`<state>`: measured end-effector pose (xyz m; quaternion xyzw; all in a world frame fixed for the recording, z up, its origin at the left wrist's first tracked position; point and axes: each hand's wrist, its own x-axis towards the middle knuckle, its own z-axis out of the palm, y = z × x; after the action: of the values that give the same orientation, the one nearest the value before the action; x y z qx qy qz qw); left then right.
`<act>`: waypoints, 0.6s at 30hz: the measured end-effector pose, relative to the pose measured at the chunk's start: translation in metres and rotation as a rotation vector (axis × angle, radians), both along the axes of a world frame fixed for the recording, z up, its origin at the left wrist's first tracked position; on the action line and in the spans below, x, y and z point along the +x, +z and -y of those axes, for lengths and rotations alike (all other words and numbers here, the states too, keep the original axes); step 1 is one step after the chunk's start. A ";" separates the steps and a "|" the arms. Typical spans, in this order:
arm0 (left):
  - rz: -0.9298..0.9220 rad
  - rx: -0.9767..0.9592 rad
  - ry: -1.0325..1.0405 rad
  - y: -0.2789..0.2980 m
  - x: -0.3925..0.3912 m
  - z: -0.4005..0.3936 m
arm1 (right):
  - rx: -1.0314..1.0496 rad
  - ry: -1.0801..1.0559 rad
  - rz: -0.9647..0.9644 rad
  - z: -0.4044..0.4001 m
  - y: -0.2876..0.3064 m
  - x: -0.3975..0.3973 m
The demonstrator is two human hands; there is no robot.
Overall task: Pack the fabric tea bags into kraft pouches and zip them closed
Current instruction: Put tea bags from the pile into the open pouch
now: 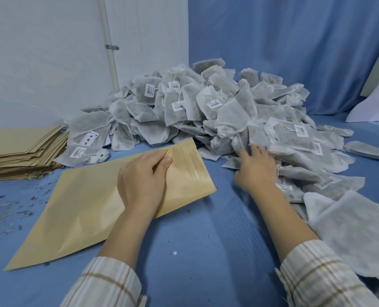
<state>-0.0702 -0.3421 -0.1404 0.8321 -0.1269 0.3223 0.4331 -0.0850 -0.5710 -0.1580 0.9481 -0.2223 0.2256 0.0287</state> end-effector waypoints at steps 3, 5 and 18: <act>-0.008 -0.020 -0.004 0.000 -0.001 -0.001 | -0.067 -0.097 -0.179 0.004 -0.005 -0.003; -0.010 -0.023 -0.020 0.000 -0.001 -0.001 | -0.075 -0.100 -0.077 0.006 -0.001 -0.005; 0.007 -0.090 0.003 0.004 0.003 -0.009 | 1.683 0.457 0.509 -0.034 0.039 -0.001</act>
<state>-0.0669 -0.3327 -0.1368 0.8109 -0.1125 0.3312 0.4691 -0.0863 -0.5370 -0.1192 0.5984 -0.1199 0.1913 -0.7687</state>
